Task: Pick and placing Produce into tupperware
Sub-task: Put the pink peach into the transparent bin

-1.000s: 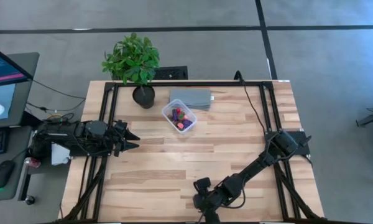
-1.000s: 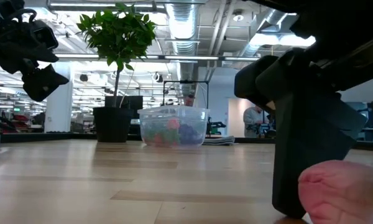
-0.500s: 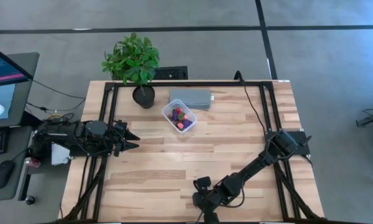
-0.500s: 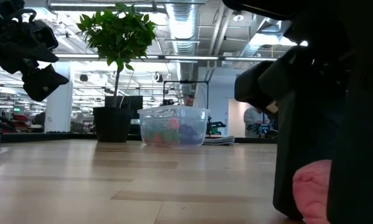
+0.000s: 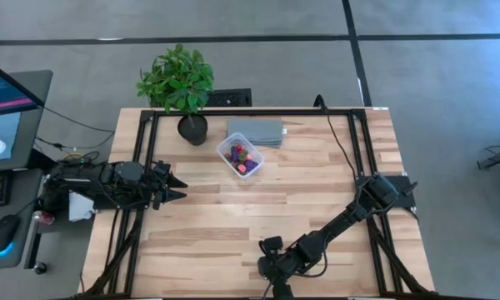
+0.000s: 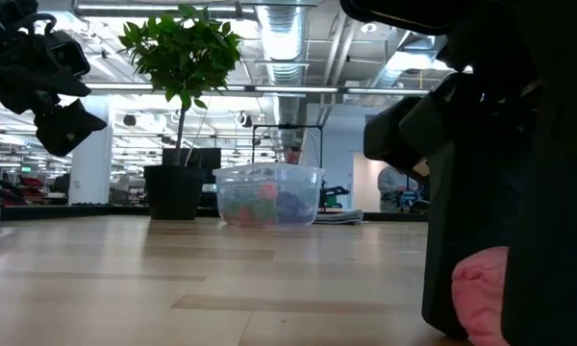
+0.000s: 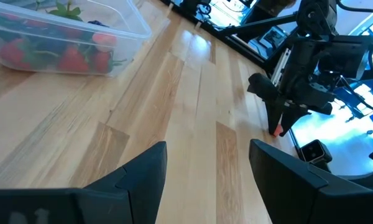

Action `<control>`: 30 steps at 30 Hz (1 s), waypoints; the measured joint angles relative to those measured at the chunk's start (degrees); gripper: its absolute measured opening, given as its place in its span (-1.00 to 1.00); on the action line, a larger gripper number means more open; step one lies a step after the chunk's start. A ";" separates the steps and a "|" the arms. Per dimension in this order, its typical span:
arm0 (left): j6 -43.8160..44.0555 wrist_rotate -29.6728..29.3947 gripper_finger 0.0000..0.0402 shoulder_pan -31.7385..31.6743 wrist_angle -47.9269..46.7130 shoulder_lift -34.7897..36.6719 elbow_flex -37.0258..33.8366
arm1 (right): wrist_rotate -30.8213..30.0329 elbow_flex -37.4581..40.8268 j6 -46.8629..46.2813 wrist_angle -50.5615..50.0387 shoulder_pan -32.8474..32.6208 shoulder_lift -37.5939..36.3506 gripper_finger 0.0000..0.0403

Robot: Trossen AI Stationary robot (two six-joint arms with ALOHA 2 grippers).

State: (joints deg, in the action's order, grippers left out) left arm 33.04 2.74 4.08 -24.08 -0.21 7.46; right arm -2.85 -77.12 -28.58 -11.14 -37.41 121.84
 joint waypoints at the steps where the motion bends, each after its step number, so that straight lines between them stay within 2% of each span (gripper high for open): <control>1: -0.01 -0.02 0.09 0.01 0.00 0.00 0.00 | 0.00 0.00 -0.08 -0.02 0.00 0.00 -0.32; 30: -0.95 -0.13 0.09 0.00 -0.02 0.00 0.00 | 0.04 0.09 -1.45 0.35 -0.07 -0.02 -0.30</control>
State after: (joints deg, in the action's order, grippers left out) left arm 32.10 2.61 4.08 -24.10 -0.21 7.46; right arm -2.81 -77.03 -30.03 -10.79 -37.47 121.82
